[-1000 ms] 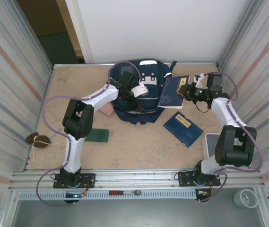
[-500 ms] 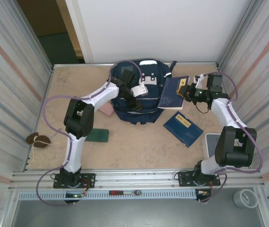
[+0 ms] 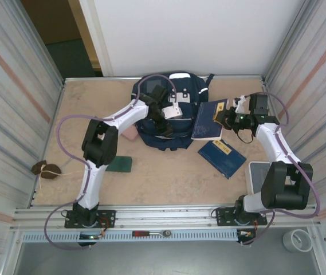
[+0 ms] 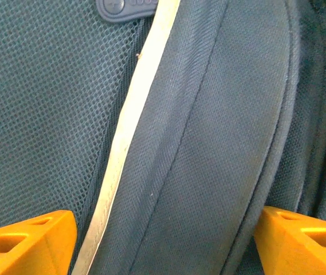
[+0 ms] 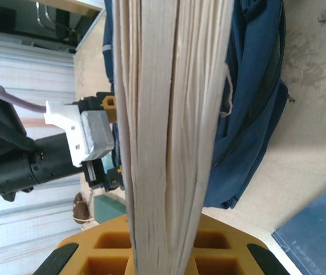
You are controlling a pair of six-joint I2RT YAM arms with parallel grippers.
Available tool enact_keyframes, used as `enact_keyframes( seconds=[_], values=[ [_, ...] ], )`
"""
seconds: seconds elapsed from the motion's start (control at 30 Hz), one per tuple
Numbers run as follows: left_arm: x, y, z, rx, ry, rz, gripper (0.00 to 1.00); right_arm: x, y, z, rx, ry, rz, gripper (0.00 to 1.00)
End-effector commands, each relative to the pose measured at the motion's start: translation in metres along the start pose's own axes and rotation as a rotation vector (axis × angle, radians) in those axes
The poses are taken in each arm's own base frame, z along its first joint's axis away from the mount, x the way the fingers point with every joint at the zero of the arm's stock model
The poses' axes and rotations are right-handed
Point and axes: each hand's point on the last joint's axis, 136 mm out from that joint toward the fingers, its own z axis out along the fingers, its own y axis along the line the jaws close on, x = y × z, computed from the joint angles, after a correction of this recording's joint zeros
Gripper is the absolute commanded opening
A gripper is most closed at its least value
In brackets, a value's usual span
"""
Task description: Pack the student bag
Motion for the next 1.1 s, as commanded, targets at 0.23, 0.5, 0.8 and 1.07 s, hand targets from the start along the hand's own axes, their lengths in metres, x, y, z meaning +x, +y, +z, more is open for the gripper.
enact_keyframes(
  seconds=[0.23,0.5,0.8,1.07],
  values=[
    [-0.019,-0.010,0.011,-0.001,-0.019,0.056,0.43,0.015,-0.005,0.001,0.043,0.026,-0.027,0.02],
    [-0.037,0.003,-0.021,-0.056,-0.084,0.075,0.20,0.026,-0.009,0.003,0.076,0.078,-0.048,0.02],
    [-0.078,0.019,-0.106,-0.090,-0.300,0.011,0.09,0.039,0.000,-0.003,0.027,0.141,0.036,0.02],
    [-0.088,0.025,-0.142,-0.086,-0.374,-0.061,0.01,0.053,0.000,0.009,0.033,0.188,0.058,0.02]
  ],
)
